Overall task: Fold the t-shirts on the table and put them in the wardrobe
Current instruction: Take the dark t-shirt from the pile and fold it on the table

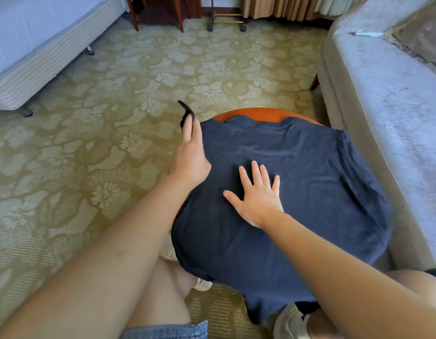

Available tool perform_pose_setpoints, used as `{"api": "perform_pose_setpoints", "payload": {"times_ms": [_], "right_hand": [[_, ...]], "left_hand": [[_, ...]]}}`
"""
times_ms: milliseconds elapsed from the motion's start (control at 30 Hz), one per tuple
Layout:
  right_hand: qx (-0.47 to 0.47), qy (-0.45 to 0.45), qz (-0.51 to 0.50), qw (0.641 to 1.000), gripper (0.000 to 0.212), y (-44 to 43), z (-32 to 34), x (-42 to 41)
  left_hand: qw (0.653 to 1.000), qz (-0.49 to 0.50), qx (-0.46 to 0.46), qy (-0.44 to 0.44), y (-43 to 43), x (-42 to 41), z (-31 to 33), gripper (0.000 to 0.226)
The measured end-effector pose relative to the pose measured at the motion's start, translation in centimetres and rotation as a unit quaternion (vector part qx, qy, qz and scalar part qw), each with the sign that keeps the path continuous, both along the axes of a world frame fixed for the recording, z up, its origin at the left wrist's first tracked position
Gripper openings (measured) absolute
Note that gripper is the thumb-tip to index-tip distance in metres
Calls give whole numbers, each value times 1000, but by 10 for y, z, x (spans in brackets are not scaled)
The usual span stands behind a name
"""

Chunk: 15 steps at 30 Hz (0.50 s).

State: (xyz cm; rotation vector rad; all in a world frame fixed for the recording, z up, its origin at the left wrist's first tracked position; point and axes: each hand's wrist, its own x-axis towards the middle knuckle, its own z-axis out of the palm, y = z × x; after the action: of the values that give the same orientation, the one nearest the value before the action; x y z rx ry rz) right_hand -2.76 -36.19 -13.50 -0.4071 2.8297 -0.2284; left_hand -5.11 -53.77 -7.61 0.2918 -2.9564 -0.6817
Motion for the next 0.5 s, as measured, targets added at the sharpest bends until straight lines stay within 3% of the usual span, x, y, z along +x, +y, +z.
{"api": "perform_pose_setpoints", "payload": {"times_ms": [133,200,267,400,500], "right_hand": [[10,28,-42,999,80,49,4,0],[29,14,-56,998,80,70,3,-3],[39,3,-61,997,80,81,-1,-2],[40,23,-58,997,79,80,-7,-1],[37,25,-59,997,80,74,-9,-5]], "left_hand": [[987,-139,74,-20,43,7,1,88],[985,-144,92,17,57,13,-8,79],[995,-99,34,5,62,16,-24,70],[982,-21,-117,-144,57,21,-58,73],[977,-15,-145,-155,52,14,-65,76]]}}
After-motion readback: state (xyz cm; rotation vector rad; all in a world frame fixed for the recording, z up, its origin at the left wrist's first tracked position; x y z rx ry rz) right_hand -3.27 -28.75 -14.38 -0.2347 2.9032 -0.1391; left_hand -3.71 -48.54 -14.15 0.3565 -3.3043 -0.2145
